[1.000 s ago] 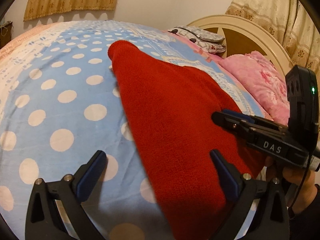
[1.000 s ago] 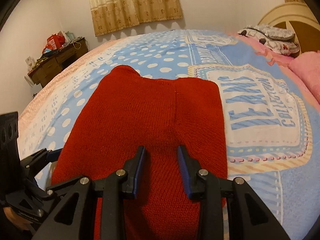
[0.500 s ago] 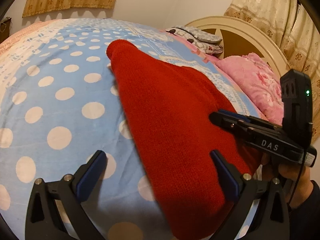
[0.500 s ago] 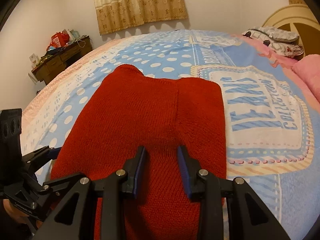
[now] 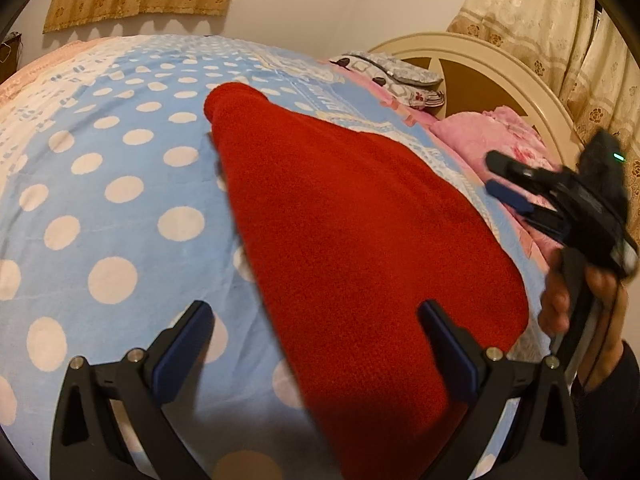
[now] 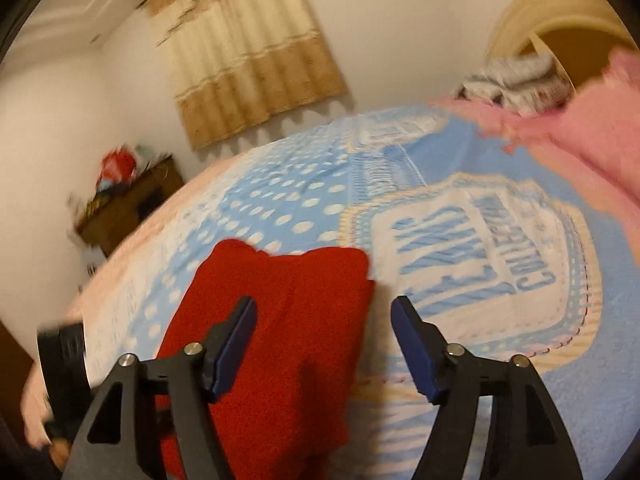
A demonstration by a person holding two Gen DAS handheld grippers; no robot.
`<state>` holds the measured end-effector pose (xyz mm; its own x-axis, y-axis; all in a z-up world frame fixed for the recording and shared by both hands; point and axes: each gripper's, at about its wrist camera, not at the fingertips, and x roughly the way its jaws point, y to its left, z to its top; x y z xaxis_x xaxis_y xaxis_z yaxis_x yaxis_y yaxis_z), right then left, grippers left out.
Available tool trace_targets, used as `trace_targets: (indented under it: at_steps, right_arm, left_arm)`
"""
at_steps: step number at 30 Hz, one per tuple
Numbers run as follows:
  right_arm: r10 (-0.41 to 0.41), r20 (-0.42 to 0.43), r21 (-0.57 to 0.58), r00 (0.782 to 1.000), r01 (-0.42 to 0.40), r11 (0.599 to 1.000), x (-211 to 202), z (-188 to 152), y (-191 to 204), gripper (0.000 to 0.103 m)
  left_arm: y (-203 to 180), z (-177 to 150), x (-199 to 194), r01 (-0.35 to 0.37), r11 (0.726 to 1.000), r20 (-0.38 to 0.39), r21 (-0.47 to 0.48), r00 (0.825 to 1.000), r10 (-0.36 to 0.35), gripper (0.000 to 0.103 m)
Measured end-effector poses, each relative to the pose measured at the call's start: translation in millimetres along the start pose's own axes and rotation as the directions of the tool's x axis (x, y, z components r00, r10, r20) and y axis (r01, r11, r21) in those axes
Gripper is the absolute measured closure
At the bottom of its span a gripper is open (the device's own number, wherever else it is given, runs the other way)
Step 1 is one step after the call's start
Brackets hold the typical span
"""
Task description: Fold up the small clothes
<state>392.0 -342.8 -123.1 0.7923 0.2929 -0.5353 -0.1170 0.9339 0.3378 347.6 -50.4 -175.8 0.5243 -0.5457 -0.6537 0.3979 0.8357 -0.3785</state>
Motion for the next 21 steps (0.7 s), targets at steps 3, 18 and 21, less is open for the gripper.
trace_targets:
  at_steps: [3,18,21]
  right_arm:
    - [0.011,-0.089,0.076,0.996,-0.005,0.997,25.9,7.2,-24.4,0.031]
    - [0.195,-0.256,0.196,0.947,-0.147,0.970,103.8,2.8,-39.6,0.032]
    - [0.209,-0.251,0.198,0.945,-0.161,0.967,110.6,5.5,-36.3,0.043]
  left_arm:
    - [0.0,-0.5,-0.2,-0.001,1.000,-0.002,0.001,1.000,0.001,0.000]
    - [0.1,1.0,3.8,0.036,0.999,-0.011,-0.010,0.999,-0.036,0.000]
    - [0.5,0.8,3.7,0.042,0.999,-0.011,-0.015,0.999,-0.042,0.000]
